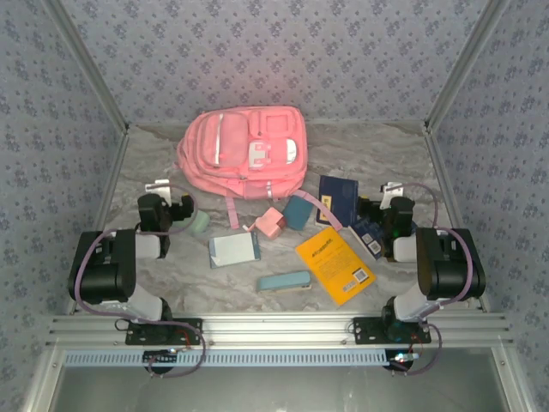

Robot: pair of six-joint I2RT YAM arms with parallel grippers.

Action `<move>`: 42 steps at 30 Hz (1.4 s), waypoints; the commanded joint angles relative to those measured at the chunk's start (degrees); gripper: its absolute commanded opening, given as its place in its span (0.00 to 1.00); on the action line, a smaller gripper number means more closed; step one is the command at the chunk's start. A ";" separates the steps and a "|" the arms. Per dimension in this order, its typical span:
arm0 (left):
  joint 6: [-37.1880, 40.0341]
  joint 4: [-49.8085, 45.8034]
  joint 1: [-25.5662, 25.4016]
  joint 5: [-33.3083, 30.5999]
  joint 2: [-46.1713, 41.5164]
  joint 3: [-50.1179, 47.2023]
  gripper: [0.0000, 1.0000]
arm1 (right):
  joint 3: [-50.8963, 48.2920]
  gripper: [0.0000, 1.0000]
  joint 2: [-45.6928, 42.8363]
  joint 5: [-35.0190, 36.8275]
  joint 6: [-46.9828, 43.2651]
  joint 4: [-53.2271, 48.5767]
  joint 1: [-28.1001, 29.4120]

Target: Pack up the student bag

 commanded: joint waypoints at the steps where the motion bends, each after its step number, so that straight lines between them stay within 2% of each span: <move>1: 0.42 0.32 0.09 0.67 -0.11 0.70 0.98 | 1.18 1.00 -0.43 -3.79 1.03 -0.69 -0.50; 25: 0.43 0.32 0.08 0.71 -0.10 0.70 0.98 | 1.20 1.00 -0.42 -3.63 1.24 -0.73 -0.64; 34: 0.29 0.38 0.06 0.33 -1.27 0.27 0.98 | -0.40 1.00 -0.55 -6.44 2.24 3.03 -3.27; 36: -0.16 -3.64 0.09 -0.97 -5.27 0.96 0.98 | -2.88 1.00 -2.19 -4.43 4.61 6.27 -4.07; 38: 0.47 -14.47 -0.92 -3.63 -10.02 5.00 0.98 | -4.83 1.00 -7.37 -1.72 4.45 5.48 -3.76; 40: 1.97 -23.21 -3.25 -6.47 -14.61 8.95 0.98 | -3.81 1.00 -16.00 3.44 2.33 -2.72 -0.80; 42: 1.61 -26.25 -6.27 -7.78 -20.09 10.00 0.98 | -1.17 1.00 -23.32 9.48 3.42 -11.09 2.83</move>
